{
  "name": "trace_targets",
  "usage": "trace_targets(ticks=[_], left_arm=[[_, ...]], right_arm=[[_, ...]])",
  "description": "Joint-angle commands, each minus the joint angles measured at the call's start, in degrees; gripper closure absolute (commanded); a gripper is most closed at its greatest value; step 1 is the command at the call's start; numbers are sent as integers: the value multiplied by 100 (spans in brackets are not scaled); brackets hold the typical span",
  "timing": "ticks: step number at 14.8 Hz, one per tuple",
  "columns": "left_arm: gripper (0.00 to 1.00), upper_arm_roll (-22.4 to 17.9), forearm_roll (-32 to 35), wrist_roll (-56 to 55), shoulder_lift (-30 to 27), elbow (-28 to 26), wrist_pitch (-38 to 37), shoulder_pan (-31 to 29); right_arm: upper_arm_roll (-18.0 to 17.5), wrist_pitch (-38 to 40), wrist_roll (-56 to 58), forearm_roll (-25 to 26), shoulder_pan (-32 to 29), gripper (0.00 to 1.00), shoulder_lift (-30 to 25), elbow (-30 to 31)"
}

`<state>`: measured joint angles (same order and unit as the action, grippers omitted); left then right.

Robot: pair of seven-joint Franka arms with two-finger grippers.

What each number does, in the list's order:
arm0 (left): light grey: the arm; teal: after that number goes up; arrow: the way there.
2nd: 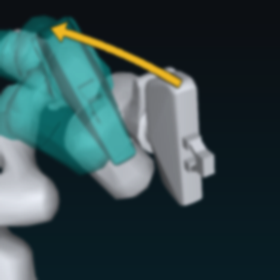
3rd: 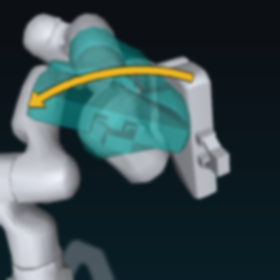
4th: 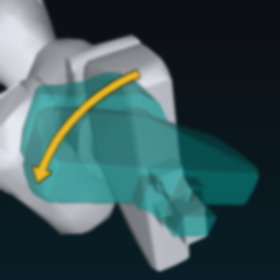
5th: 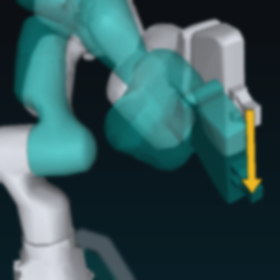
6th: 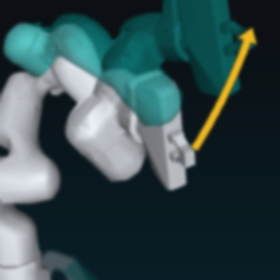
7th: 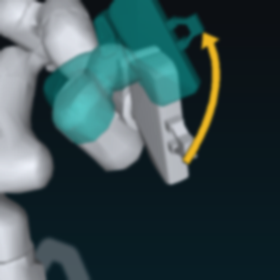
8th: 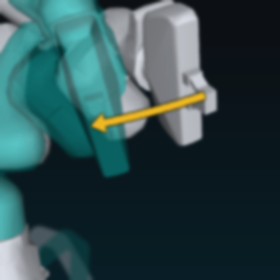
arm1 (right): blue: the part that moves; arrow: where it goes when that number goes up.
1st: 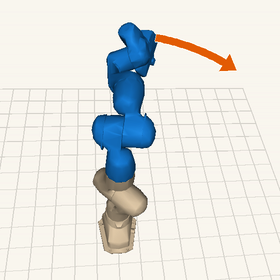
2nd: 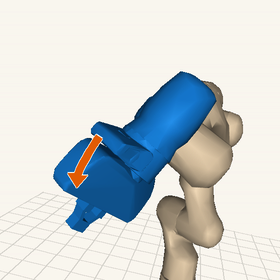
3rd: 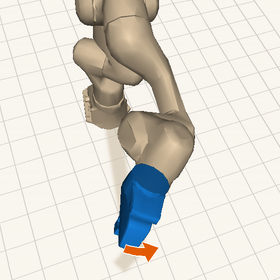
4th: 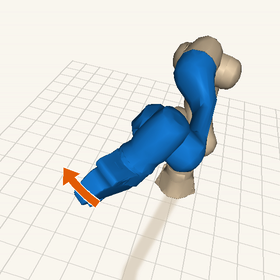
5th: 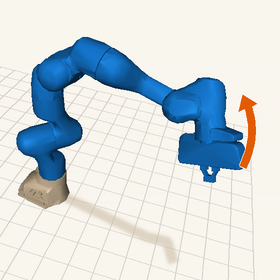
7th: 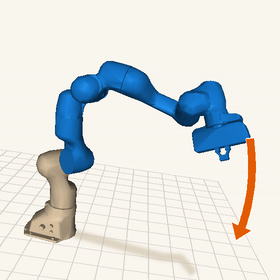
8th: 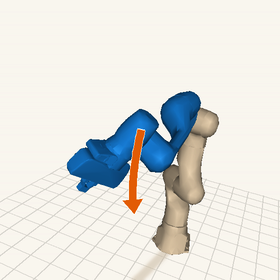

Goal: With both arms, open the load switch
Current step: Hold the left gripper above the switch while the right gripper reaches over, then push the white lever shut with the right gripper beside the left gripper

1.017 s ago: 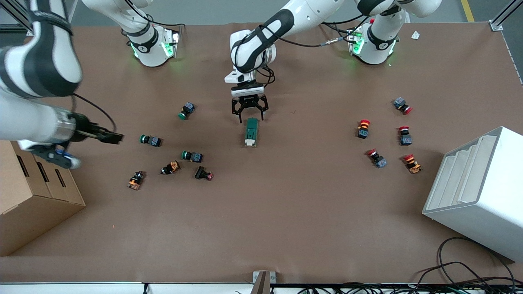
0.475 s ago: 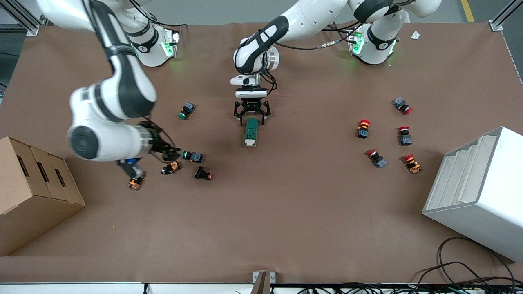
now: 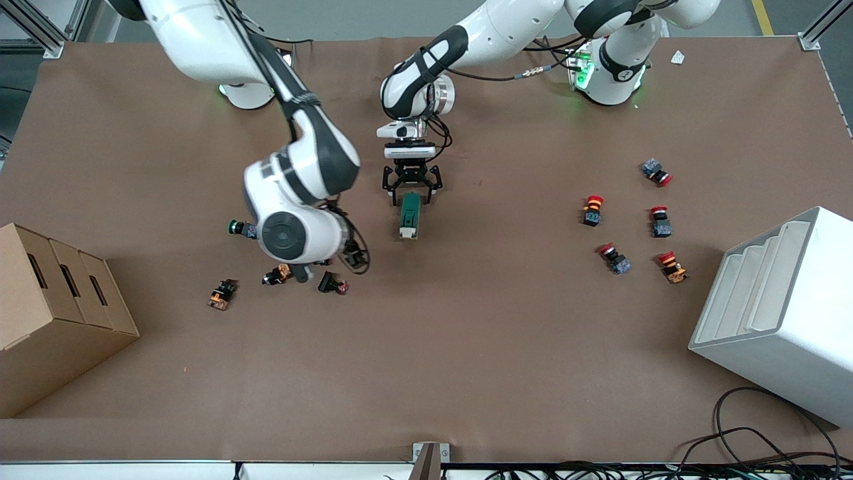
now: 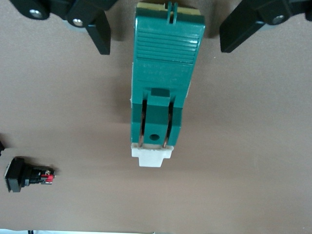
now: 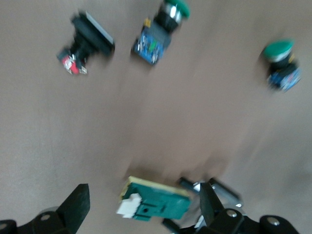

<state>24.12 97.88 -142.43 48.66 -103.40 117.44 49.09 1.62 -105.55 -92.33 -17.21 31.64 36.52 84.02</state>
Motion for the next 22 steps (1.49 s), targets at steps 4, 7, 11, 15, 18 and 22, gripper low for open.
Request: trace_targets(ticks=[4,7,11,15,18,22], left_arm=[[0,-179,65,-118,178,223,-283,197],[0,-214,73,-118,178,259,-353,232],[0,-311,248,-127,187,303,-362,259],[0,-311,319,-153,266,321,-362,259],[0,-311,328,-171,284,321,-353,259],[0,-311,433,-241,310,321,-353,259]], right_arm=[[58,-765,-919,-301,466,0,619,-175],[58,-774,-928,-301,694,0,673,-158],[66,-704,-1427,-292,967,0,673,-70],[75,-466,-1490,-222,1038,0,681,27],[75,-492,-1473,-195,1029,0,778,18],[75,-501,-1464,-99,1038,0,857,18]])
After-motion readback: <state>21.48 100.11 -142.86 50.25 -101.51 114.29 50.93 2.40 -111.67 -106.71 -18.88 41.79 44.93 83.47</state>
